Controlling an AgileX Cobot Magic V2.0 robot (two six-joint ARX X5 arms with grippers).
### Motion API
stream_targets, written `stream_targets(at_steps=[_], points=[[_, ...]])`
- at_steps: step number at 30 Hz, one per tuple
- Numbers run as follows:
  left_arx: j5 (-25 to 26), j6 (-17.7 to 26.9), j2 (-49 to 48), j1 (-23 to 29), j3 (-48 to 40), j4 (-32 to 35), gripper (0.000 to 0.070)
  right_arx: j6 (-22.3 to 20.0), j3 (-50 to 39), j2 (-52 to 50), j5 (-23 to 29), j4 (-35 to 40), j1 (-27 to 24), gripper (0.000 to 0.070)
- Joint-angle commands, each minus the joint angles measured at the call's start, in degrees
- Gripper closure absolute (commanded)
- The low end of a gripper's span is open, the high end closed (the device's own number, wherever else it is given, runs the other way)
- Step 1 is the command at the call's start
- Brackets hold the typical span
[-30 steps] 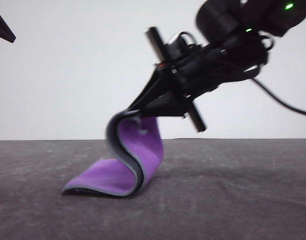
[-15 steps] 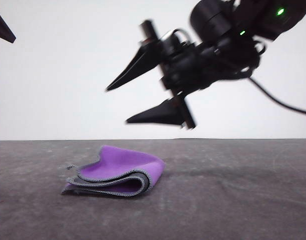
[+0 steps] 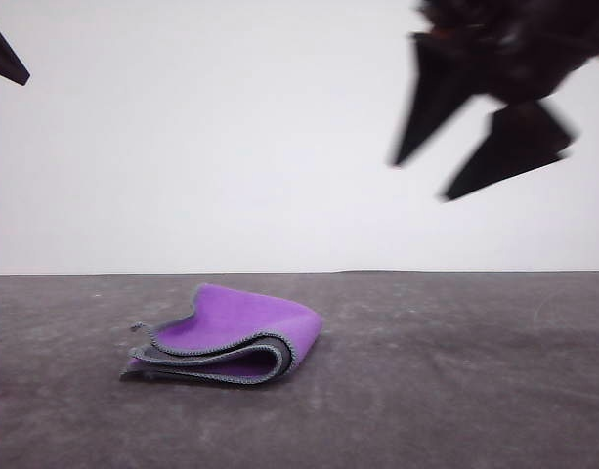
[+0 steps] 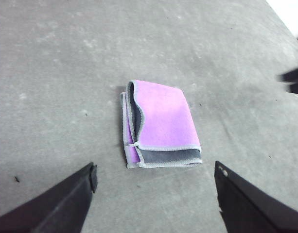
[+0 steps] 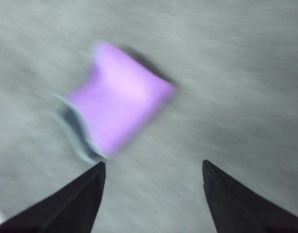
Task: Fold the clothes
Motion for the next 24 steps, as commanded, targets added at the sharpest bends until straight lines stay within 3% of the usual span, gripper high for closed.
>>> stream_targets(at_steps=[1, 5, 10, 19, 20, 22, 23, 24], points=[[-0.44, 0.42, 0.24, -0.22, 0.2, 0.63, 0.0228, -5.38, -0.78, -2.05, 2.44, 0.6, -0.58, 0.03], [-0.53, 0.42, 0.24, -0.22, 0.2, 0.63, 0.0228, -4.5, -6.34, -8.03, 5.69, 6.34, -2.88, 0.03], [-0.52, 0.41, 0.24, -0.22, 0.2, 0.63, 0.0228, 0.16, -13.55, -12.53, 12.8, 14.56, -4.36, 0.03], [-0.49, 0.4, 0.19, -0.22, 0.2, 0.66, 0.0235, 0.36, -15.41, -12.95, 12.99, 15.14, -4.5, 0.0306], [-0.48, 0.4, 0.17, -0.22, 0.2, 0.68, 0.0311, 0.33, -15.41, -12.95, 13.01, 15.08, -4.51, 0.0377], [-0.51, 0.29, 0.19, -0.22, 0.2, 0.68, 0.0622, 0.16, -15.41, -12.95, 13.04, 14.74, -4.51, 0.0628], [-0.5, 0.22, 0.23, -0.22, 0.2, 0.83, 0.07, 0.12, -15.41, -12.95, 12.9, 14.69, -4.5, 0.0686], [-0.46, 0.18, 0.28, -0.22, 0.22, 1.15, 0.07, 0.15, -15.41, -12.93, 12.65, 14.79, -4.48, 0.0689]])
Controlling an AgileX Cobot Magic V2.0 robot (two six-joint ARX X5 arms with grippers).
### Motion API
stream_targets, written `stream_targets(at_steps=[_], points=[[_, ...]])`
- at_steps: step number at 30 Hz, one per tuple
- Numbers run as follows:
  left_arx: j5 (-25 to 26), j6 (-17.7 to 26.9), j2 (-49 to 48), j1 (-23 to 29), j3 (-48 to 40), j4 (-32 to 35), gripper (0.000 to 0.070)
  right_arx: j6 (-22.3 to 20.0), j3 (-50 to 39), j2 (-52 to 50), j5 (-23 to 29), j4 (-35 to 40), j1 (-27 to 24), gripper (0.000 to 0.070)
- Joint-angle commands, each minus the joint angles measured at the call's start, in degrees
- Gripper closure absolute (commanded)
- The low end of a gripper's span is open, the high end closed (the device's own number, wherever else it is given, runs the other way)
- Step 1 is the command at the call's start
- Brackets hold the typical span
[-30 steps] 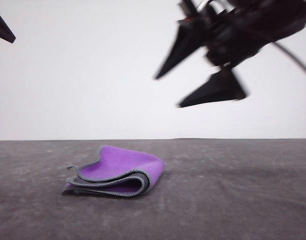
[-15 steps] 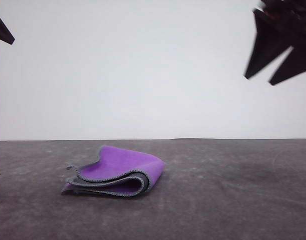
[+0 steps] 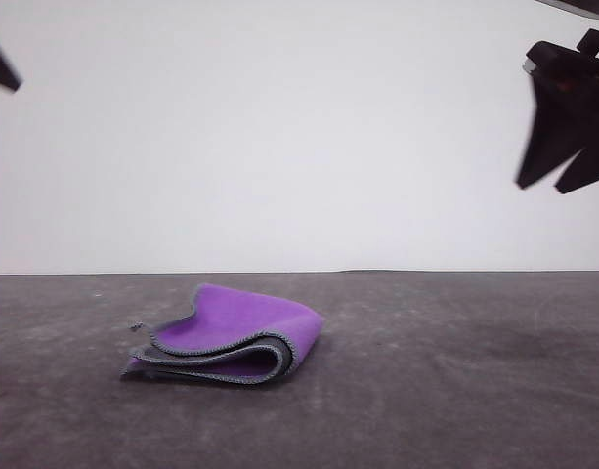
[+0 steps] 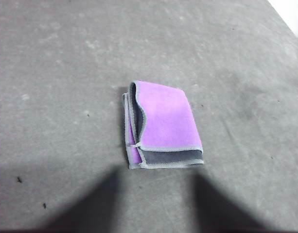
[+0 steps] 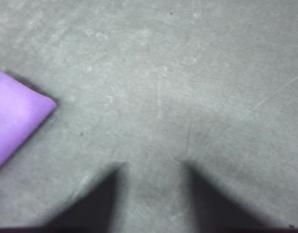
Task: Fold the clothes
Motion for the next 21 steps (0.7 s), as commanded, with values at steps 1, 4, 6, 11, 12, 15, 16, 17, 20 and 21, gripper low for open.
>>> stream_targets(at_steps=[1, 4, 6, 11, 12, 15, 16, 17, 20, 21], points=[[-0.22, 0.27, 0.27, -0.22, 0.22, 0.9, 0.07, 0.25, 0.54, 0.29, -0.86, 0.31, 0.33, 0.0689], [-0.21, 0.29, 0.26, -0.22, 0.22, 0.68, 0.07, 0.24, 0.55, 0.27, -1.25, 0.64, 0.35, 0.0689], [-0.19, 0.29, 0.25, -0.22, 0.22, 0.69, 0.07, 0.24, 0.55, 0.27, -1.19, 0.98, 0.35, 0.0689], [-0.19, 0.3, 0.27, -0.22, 0.22, 0.71, 0.07, 0.24, 0.55, 0.27, -0.97, 1.11, 0.35, 0.0689], [-0.19, 0.31, 0.27, -0.22, 0.22, 0.69, 0.07, 0.24, 0.55, 0.27, -0.97, 1.11, 0.35, 0.0689], [-0.19, 0.31, 0.27, -0.22, 0.22, 0.71, 0.07, 0.24, 0.55, 0.27, -0.97, 1.11, 0.35, 0.0689], [-0.19, 0.31, 0.26, -0.18, 0.22, 0.73, 0.07, 0.24, 0.55, 0.27, -0.96, 1.13, 0.35, 0.0689], [-0.18, 0.53, 0.24, -0.07, 0.22, 0.7, 0.07, 0.24, 0.55, 0.27, -0.94, 1.13, 0.35, 0.0689], [-0.39, 7.07, -0.14, 1.2, -0.21, 0.9, 0.07, 0.24, 0.55, 0.27, -0.92, 1.13, 0.35, 0.0689], [-0.39, 8.96, -0.59, 1.97, -0.71, 1.4, 0.07, 0.24, 0.55, 0.27, -0.9, 1.13, 0.35, 0.0689]])
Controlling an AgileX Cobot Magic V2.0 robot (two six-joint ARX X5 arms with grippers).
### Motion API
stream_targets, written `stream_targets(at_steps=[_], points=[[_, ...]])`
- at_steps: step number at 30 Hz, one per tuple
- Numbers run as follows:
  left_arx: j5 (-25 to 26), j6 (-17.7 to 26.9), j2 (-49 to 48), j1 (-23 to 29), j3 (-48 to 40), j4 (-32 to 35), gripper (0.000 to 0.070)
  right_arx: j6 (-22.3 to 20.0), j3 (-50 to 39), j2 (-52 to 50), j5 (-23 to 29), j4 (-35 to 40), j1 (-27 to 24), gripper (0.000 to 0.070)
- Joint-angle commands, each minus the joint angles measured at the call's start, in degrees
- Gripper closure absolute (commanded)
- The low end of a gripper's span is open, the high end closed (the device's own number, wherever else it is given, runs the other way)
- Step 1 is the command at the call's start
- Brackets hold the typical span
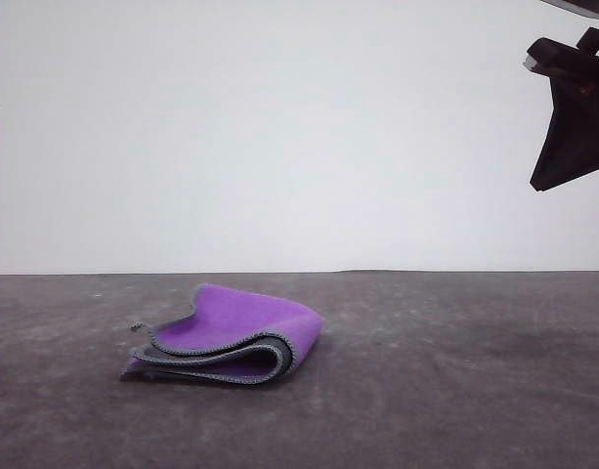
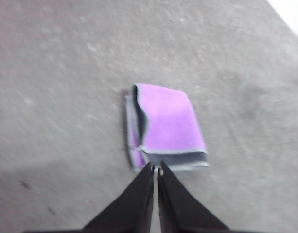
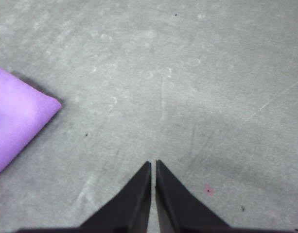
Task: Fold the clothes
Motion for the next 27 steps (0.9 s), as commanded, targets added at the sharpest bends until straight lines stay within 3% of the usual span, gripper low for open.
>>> stream_targets(at_steps=[1, 6, 12, 19, 27], points=[[-0.49, 7.19, -0.69, 1.17, -1.11, 1.42, 0.07, 0.24, 0.55, 0.28, 0.1, 0.56, 0.35, 0.0689], [-1.34, 12.94, -6.49, 7.36, -9.18, 10.83, 0.07, 0.24, 0.55, 0.28, 0.13, 0.56, 0.35, 0.0689], [-4.1, 13.92, -17.59, 15.53, -22.21, 22.45, 0.07, 0.24, 0.55, 0.28, 0.17, 0.56, 0.35, 0.0689], [-4.64, 14.5, -28.34, 21.59, -29.53, 22.35, 0.07, 0.24, 0.55, 0.28, 0.19, 0.56, 0.35, 0.0689], [-6.3, 16.22, -29.02, 22.94, -32.56, 22.58, 0.07, 0.24, 0.55, 0.28, 0.2, 1.11, 0.35, 0.0689]])
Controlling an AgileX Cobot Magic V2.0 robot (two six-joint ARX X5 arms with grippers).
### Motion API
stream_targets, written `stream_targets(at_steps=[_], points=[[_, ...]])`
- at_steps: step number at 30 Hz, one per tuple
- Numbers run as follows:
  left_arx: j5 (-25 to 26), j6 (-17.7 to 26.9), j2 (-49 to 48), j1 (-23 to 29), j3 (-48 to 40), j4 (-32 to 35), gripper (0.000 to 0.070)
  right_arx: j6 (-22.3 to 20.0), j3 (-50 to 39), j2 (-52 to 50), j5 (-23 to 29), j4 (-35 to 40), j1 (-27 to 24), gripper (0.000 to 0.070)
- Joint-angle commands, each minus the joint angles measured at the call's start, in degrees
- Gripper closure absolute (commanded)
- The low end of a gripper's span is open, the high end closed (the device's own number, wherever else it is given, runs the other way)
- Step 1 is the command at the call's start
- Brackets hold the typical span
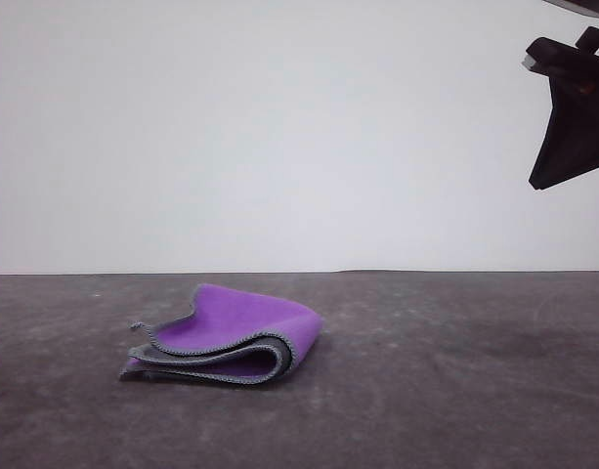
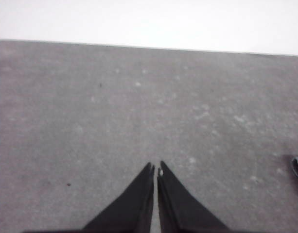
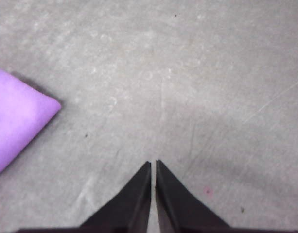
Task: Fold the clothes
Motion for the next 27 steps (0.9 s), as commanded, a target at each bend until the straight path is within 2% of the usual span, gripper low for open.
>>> stream_targets(at_steps=[1, 4, 10, 27], points=[[-0.32, 1.96, -0.1, 0.0, -1.16, -0.41, 0.07, 0.24, 0.55, 0.31, 0.03, 0.79, 0.35, 0.0689], [-0.37, 3.38, -0.1, -0.5, -1.16, -0.4, 0.07, 0.24, 0.55, 0.31, 0.04, 1.1, 0.35, 0.0689], [-0.31, 3.36, -0.09, -2.23, -1.16, -0.34, 0.07, 0.24, 0.55, 0.31, 0.03, 2.14, 0.35, 0.0689], [-0.31, 3.37, -0.03, -2.29, -1.16, -0.34, 0.07, 0.12, 0.55, -0.88, 0.14, 8.15, 0.4, 0.0689]])
